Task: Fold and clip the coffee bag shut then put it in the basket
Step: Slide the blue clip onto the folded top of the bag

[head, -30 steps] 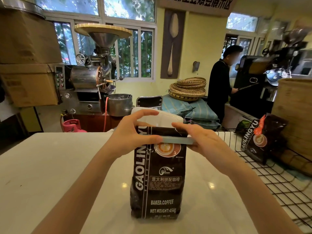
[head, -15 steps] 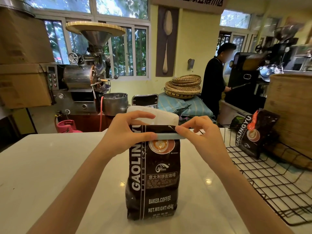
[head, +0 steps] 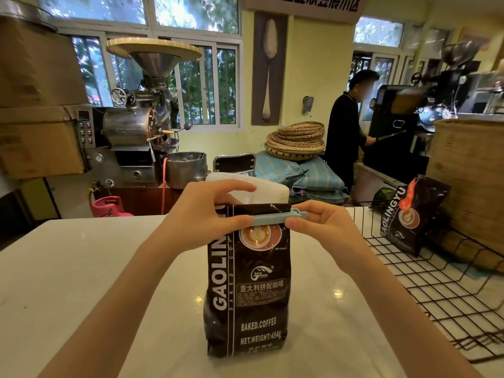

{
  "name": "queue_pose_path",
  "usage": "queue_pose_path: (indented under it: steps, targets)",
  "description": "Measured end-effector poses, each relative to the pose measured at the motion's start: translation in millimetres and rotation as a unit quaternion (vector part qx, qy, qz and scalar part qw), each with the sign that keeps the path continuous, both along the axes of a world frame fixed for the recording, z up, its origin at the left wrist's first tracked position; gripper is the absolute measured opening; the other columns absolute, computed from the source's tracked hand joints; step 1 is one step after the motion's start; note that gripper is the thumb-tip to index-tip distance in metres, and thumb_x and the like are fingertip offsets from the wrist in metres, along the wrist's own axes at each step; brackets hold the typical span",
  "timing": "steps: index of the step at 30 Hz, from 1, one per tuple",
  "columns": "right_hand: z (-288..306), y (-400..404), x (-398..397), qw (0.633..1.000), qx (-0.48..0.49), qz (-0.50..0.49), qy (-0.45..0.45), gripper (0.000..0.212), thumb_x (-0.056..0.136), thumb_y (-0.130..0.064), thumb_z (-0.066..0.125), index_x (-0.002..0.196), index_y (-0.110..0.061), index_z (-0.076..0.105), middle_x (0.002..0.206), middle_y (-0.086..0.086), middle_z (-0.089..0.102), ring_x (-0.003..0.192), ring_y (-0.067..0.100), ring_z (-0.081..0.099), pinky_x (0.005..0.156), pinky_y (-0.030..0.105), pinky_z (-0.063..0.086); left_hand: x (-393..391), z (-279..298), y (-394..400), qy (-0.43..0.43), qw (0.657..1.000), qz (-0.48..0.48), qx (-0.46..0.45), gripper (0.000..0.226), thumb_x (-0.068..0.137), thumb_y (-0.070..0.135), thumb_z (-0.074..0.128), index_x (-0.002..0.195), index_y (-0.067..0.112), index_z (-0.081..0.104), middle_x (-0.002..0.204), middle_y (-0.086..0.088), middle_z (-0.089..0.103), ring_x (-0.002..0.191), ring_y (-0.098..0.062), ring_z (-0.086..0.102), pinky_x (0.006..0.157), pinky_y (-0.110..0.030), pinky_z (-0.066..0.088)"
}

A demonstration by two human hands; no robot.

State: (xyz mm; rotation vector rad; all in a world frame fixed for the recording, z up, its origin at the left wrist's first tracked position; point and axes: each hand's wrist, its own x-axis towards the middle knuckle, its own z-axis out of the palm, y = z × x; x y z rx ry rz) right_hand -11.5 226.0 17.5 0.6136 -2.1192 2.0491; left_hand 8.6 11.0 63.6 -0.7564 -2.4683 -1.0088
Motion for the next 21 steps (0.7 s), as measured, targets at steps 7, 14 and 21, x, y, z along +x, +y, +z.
queue_pose_path:
  steps: [7,14,21]
  targets:
    - [-1,3,0,0.999,-0.032,0.003,-0.001,0.019,0.061,-0.010,0.073,0.079,-0.013,0.068,0.064,-0.008,0.074,0.065,0.004,0.069,0.060,0.012,0.051,0,5,39,0.074,0.969,0.014,-0.233,0.034,0.084,0.037,0.053,0.115,0.025,0.057,0.104,0.002,0.068,0.093,-0.015,0.059,0.081,-0.035,0.049]
    - [-4,5,3,0.998,-0.054,-0.015,0.016,0.019,0.071,0.007,0.067,0.086,-0.004,0.070,0.063,-0.011,0.073,0.066,0.000,0.068,0.059,0.009,0.049,-2,3,40,0.051,0.989,-0.005,-0.141,0.024,0.078,0.025,0.064,0.102,0.024,0.067,0.091,0.000,0.071,0.083,-0.014,0.061,0.077,-0.041,0.051]
    - [-14,-1,8,0.991,-0.071,-0.083,0.080,0.022,0.069,0.001,0.072,0.078,-0.019,0.074,0.074,-0.005,0.075,0.081,0.012,0.068,0.074,0.023,0.055,-1,1,41,0.055,0.991,-0.003,-0.119,0.022,0.078,0.023,0.065,0.100,0.023,0.068,0.089,-0.003,0.073,0.084,-0.017,0.062,0.076,-0.045,0.051]
